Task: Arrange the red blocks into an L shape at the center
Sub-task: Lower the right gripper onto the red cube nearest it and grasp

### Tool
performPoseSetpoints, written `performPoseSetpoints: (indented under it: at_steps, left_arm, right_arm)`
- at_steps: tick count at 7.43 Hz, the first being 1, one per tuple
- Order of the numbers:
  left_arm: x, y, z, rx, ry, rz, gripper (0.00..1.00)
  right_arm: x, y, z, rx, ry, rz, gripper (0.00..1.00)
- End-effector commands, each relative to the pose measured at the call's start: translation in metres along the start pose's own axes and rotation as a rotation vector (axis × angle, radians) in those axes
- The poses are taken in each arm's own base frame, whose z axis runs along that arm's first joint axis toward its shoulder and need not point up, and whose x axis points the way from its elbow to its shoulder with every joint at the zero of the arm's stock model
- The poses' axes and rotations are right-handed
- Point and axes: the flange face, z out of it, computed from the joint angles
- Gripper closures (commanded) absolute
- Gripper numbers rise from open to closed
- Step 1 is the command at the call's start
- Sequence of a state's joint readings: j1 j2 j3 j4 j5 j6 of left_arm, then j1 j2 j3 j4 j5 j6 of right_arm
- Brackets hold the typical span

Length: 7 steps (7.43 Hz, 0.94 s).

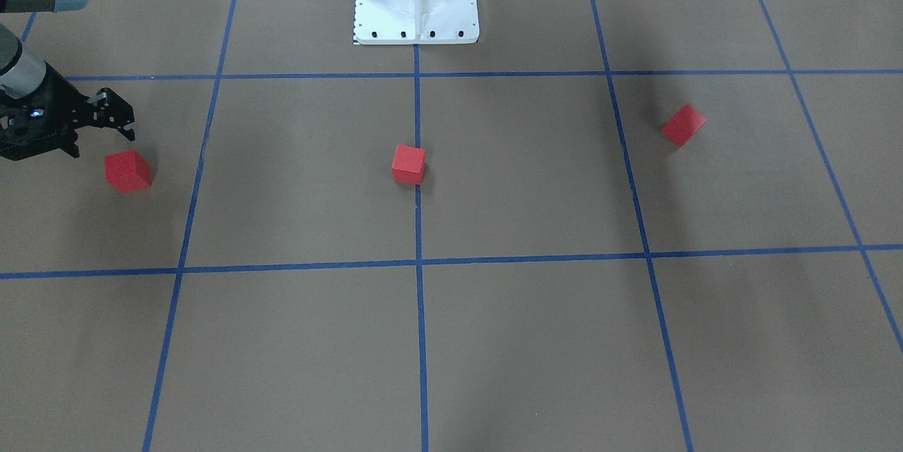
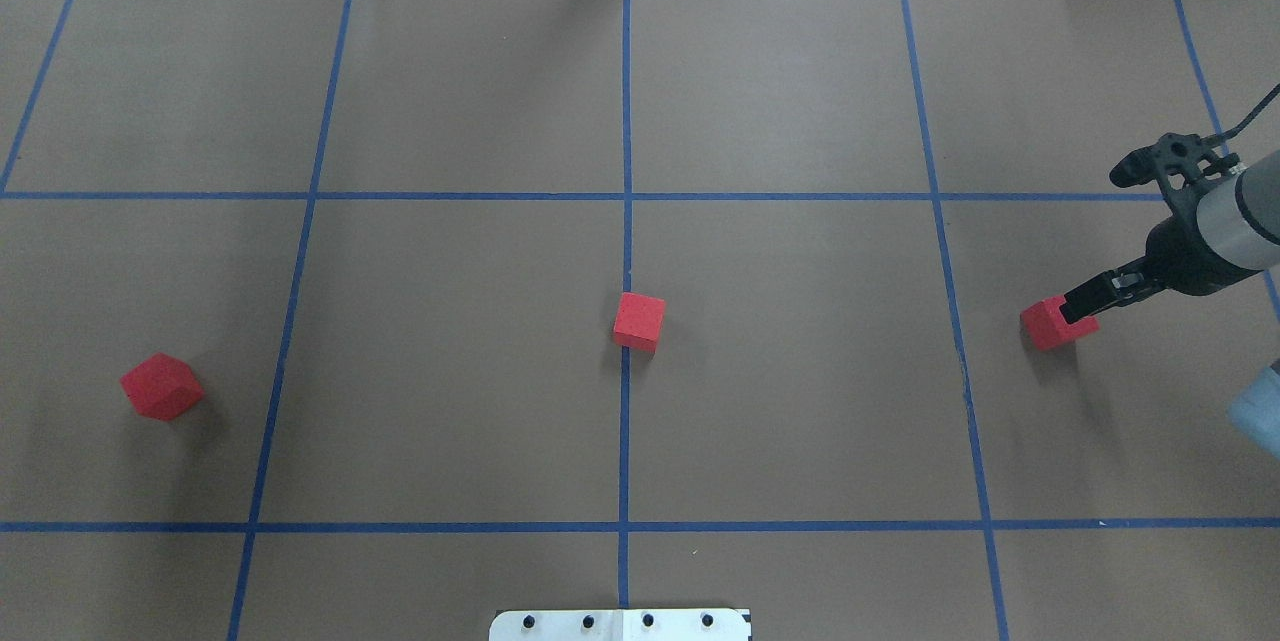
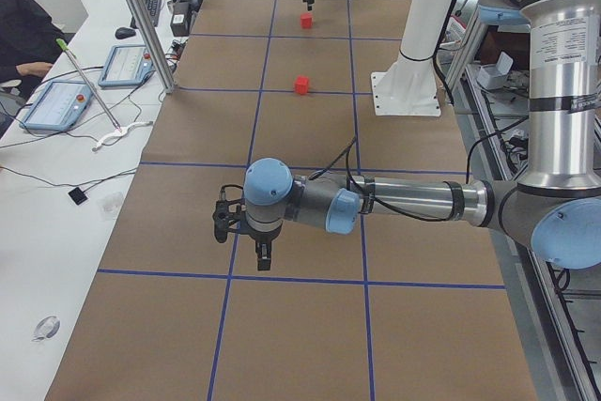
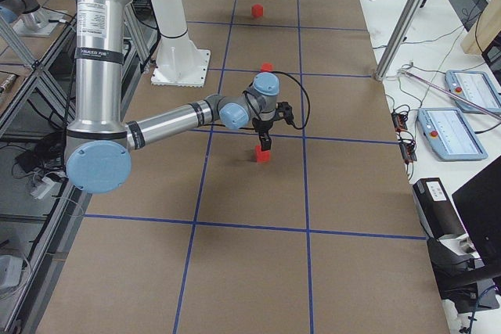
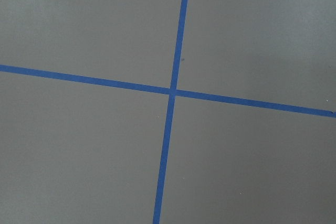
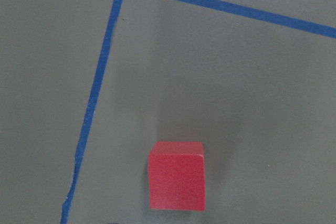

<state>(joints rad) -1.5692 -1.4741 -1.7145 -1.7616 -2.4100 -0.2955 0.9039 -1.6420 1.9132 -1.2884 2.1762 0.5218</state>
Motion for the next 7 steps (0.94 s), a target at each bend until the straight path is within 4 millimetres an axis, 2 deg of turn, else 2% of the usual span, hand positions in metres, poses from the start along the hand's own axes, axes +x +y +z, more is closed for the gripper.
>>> performPoseSetpoints:
  at_steps: [1,2,3,5,7]
  left_arm:
    - [0.001,0.000,-0.001,0.005,0.001,0.005,0.00]
    - [-0.001,0.001,0.001,0.002,0.001,0.003,0.00]
    - [0.000,0.000,0.000,0.005,0.001,0.007,0.00]
    - [0.001,0.000,-0.001,0.006,0.002,0.008,0.00]
    - [0.000,0.001,0.000,0.007,0.002,0.010,0.00]
  right_arm:
    - [0.001,-0.003,0.018,-0.014,0.024,-0.003,0.02]
    - [-0.001,-0.013,0.025,-0.016,0.025,-0.004,0.02]
    - [0.002,-0.015,0.036,-0.033,0.033,0.001,0.02]
    - [0.008,-0.014,0.047,-0.053,0.042,0.008,0.02]
    - [0.004,-0.012,0.062,-0.080,0.045,-0.002,0.03]
